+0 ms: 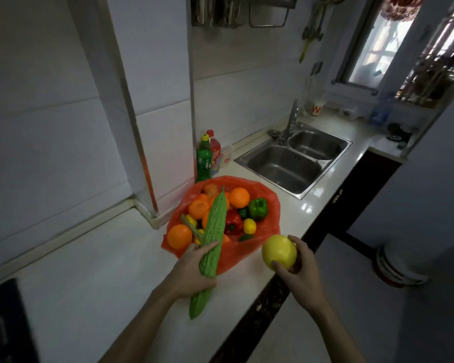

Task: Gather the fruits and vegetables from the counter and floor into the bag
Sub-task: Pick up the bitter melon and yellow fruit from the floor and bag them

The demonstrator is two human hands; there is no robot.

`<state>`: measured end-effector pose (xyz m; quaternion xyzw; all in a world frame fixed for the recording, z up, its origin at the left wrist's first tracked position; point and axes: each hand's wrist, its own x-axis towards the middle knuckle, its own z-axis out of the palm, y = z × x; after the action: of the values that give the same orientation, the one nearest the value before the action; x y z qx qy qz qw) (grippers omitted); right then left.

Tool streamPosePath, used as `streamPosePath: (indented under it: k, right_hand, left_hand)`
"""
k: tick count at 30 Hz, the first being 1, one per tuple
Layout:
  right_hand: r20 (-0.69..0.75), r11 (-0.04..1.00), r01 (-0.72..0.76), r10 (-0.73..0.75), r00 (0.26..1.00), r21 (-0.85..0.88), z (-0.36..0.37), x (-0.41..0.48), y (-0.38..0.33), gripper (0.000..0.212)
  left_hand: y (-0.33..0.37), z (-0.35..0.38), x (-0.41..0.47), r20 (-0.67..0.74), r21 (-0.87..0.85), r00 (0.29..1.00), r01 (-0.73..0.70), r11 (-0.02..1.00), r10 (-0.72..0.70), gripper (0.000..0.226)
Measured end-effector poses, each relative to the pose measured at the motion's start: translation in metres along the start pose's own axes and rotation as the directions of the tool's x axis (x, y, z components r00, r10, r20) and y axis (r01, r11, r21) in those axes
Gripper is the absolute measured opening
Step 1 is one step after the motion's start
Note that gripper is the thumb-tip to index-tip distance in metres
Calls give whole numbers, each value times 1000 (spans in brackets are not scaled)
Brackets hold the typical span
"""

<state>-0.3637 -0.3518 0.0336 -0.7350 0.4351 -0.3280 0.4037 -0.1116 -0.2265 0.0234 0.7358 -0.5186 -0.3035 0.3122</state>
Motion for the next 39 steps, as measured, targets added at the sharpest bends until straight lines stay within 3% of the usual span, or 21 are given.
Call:
streamPosePath:
  k: [9, 21, 29, 39]
  right_hand:
    - [61, 998, -49, 46, 997, 36, 24, 77, 15, 65]
    - [255, 994, -77, 96, 962, -82, 50, 174, 40, 72]
    - [394, 981, -89, 151, 907, -172, 80, 186, 45, 75]
    - [423, 968, -62, 164, 891, -245, 81, 177, 47, 74]
  left_hand:
    - [-5, -18, 80, 88, 83, 994, 62, 995, -69, 94]
    - [-5, -28, 148, 1, 146, 996, 83, 986, -84, 95]
    - [-11, -28, 162, -53, 120, 995, 85, 989, -79, 90]
    - [3, -8, 168, -97, 47, 991, 93, 995, -89, 78]
